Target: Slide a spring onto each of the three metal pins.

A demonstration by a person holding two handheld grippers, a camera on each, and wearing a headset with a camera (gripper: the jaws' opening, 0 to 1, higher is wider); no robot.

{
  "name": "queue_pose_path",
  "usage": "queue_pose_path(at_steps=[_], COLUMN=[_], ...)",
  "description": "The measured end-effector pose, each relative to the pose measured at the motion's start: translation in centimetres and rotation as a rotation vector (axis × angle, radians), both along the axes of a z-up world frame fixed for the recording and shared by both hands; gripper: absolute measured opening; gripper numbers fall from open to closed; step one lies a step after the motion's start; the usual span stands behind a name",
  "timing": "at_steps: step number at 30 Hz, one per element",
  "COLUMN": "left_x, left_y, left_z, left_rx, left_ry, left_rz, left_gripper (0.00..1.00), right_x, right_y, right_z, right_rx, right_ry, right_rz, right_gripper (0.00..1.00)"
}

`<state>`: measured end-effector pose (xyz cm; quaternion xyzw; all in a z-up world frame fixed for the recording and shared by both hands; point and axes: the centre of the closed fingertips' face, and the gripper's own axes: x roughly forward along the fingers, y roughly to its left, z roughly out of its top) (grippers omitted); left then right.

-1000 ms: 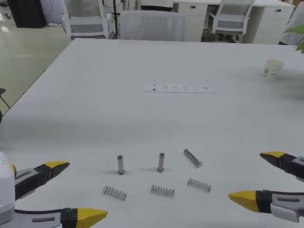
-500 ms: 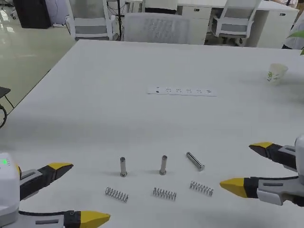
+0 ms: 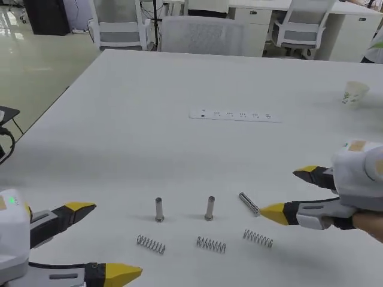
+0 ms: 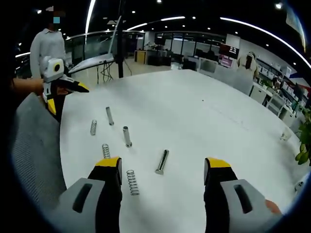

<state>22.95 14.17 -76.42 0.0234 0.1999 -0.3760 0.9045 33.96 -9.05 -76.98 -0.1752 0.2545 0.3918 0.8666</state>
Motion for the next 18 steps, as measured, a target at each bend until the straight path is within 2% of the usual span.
queue_pose_path(at_steps=[9,15,18], left_x=[0.0,0.1,0.2], left_y=[0.0,-0.1,-0.1], left_z=[0.0,-0.1,0.0], left_rx=[-0.002,-0.001,-0.002], left_ry=[-0.001,0.001,0.001], left_rz=[-0.001,-0.007,-0.009], left_gripper=[0.85,0.85,0.85], right_x=[1.6,2.6,3.0], right_y=[1.2,1.8,2.1], right_z=[-1.9,-2.7,-2.9], right_rx=[-0.027,-0.072,-0.075], right_ry=[0.051,0.068,0.079], right_rz=[-0.015,-0.023,-0.028], right_gripper=[0.61,0.54,0.50])
